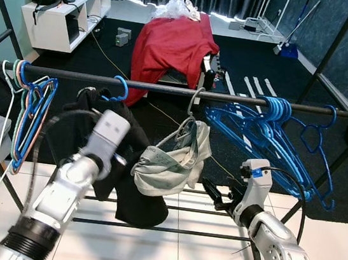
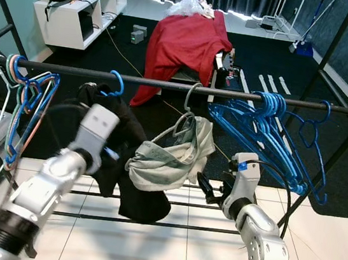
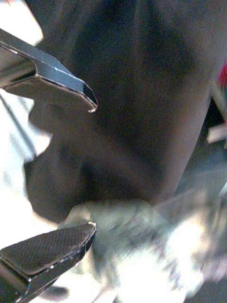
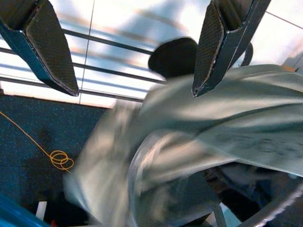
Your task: Hang hanger
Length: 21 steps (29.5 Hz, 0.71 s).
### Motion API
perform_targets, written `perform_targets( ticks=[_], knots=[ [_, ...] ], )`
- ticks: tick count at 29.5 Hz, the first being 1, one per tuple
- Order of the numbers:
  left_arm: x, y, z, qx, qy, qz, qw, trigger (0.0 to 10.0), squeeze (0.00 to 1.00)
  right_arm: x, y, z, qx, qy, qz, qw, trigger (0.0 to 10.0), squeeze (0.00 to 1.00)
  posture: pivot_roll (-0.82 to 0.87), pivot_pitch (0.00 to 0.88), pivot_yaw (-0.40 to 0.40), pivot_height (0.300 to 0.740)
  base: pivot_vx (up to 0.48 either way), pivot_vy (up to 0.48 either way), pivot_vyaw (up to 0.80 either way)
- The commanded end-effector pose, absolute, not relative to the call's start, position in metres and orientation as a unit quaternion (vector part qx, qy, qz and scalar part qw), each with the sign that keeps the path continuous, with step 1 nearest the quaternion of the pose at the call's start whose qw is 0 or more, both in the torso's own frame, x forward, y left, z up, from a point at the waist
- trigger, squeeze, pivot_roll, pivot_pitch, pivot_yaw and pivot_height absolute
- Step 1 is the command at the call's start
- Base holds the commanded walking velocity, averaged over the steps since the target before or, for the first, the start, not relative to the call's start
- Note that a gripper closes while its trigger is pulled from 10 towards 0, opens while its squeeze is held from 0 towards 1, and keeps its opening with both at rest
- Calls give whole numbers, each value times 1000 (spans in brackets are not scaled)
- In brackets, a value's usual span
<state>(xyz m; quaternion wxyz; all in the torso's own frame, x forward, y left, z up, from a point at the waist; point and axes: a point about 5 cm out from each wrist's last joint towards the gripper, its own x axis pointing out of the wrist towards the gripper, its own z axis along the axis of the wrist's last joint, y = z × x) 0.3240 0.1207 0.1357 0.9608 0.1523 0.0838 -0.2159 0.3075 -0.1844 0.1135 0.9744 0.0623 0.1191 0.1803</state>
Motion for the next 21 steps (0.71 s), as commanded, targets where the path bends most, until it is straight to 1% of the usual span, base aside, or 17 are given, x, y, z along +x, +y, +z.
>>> perform_targets(
  ticks=[1, 3, 4, 5, 6, 7, 8, 9, 10, 11, 12, 21],
  knots=[
    [319, 114, 134, 146, 87, -245, 954, 10000, 0, 307, -185, 112, 65, 121, 177, 975, 10000, 0, -81, 72, -16, 740, 0, 0, 0],
    [317, 110, 135, 145, 84, -259, 951, 10000, 0, 307, -185, 112, 65, 121, 177, 975, 10000, 0, -81, 72, -16, 740, 0, 0, 0],
    [314, 101, 140, 112, 74, -285, 949, 10000, 0, 307, -185, 112, 66, 121, 177, 975, 10000, 0, -81, 72, -16, 740, 0, 0, 0],
    [314, 101, 140, 112, 74, -285, 949, 10000, 0, 307, -185, 112, 66, 121, 177, 975, 10000, 0, -81, 72, -16, 740, 0, 0, 0],
    [309, 89, 151, 60, 57, -322, 943, 10000, 0, 307, -185, 112, 66, 121, 176, 975, 10000, 0, -81, 70, -15, 740, 0, 0, 0],
    [309, 89, 151, 60, 57, -322, 943, 10000, 0, 307, -185, 112, 66, 121, 176, 975, 10000, 0, -81, 70, -15, 740, 0, 0, 0],
    [305, 79, 164, 8, 37, -354, 934, 10000, 0, 307, -185, 112, 67, 121, 176, 975, 10000, 0, -80, 70, -15, 740, 0, 0, 0],
    [305, 79, 164, 8, 37, -354, 934, 10000, 0, 307, -185, 112, 67, 121, 176, 975, 10000, 0, -80, 70, -15, 740, 0, 0, 0],
    [302, 73, 176, -38, 16, -373, 927, 10000, 0, 307, -186, 112, 69, 121, 175, 975, 10000, 0, -81, 70, -15, 740, 0, 0, 0],
    [302, 73, 176, -38, 16, -373, 927, 10000, 0, 307, -186, 112, 69, 121, 175, 975, 10000, 0, -81, 70, -15, 740, 0, 0, 0],
    [301, 71, 181, -55, 6, -380, 923, 10000, 0, 308, -186, 111, 71, 121, 174, 975, 10000, 0, -79, 70, -16, 740, 0, 0, 0],
    [300, 71, 171, -43, 17, -375, 926, 10000, 0, 308, -186, 112, 73, 123, 174, 974, 10000, 0, -81, 73, -19, 740, 0, 0, 0]
  ],
)
